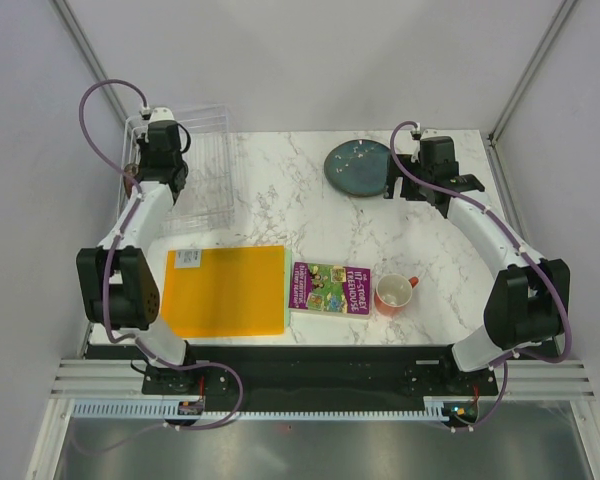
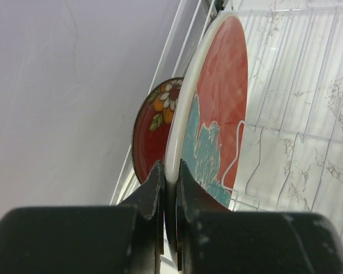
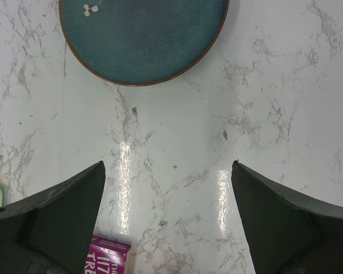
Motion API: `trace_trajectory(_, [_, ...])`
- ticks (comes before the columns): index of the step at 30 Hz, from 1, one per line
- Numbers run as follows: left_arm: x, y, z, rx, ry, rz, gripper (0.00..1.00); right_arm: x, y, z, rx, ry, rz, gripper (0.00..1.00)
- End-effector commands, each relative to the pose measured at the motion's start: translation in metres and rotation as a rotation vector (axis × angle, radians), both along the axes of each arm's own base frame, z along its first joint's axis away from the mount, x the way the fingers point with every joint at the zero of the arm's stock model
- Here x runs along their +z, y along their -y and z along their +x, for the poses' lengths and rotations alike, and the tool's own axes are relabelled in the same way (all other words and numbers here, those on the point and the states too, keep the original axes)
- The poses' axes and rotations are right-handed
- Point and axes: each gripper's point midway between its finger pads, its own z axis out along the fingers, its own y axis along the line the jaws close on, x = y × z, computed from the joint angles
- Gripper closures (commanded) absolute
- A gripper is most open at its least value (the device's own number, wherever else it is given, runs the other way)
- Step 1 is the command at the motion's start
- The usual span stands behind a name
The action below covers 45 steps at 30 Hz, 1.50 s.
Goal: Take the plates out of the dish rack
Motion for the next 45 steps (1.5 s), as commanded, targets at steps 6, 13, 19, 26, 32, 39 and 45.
trace_trajectory(6, [0.225,0.018,-0.048,0.007,0.520,0.049,0.98,0.027,-0.007,-0.004,0.035,0.072,0.042,0.02])
trace_trajectory(13, [0.247,0.099,-0.086,-0.384,0.636,-0.339,0.98,0.057,-0.035,-0.008,0.133,0.127,0.175,0.02])
trace_trajectory(19, [0.219,0.182,-0.108,-0.707,0.586,-0.752,0.98,0.079,-0.085,-0.024,0.330,0.172,0.371,0.02])
trace_trajectory(26, [0.165,0.245,-0.115,-0.872,0.511,-1.134,0.98,0.090,-0.141,-0.041,0.454,0.198,0.554,0.02])
trace_trajectory(32, [0.143,0.268,-0.121,-0.925,0.466,-1.276,0.98,0.086,-0.169,-0.051,0.518,0.184,0.618,0.02])
trace_trajectory(39, [0.141,0.283,-0.126,-0.978,0.471,-1.361,0.98,0.068,-0.187,-0.056,0.539,0.137,0.644,0.02])
trace_trajectory(45, [0.128,0.297,-0.130,-0.997,0.434,-1.418,0.98,0.065,-0.200,-0.056,0.574,0.125,0.697,0.02])
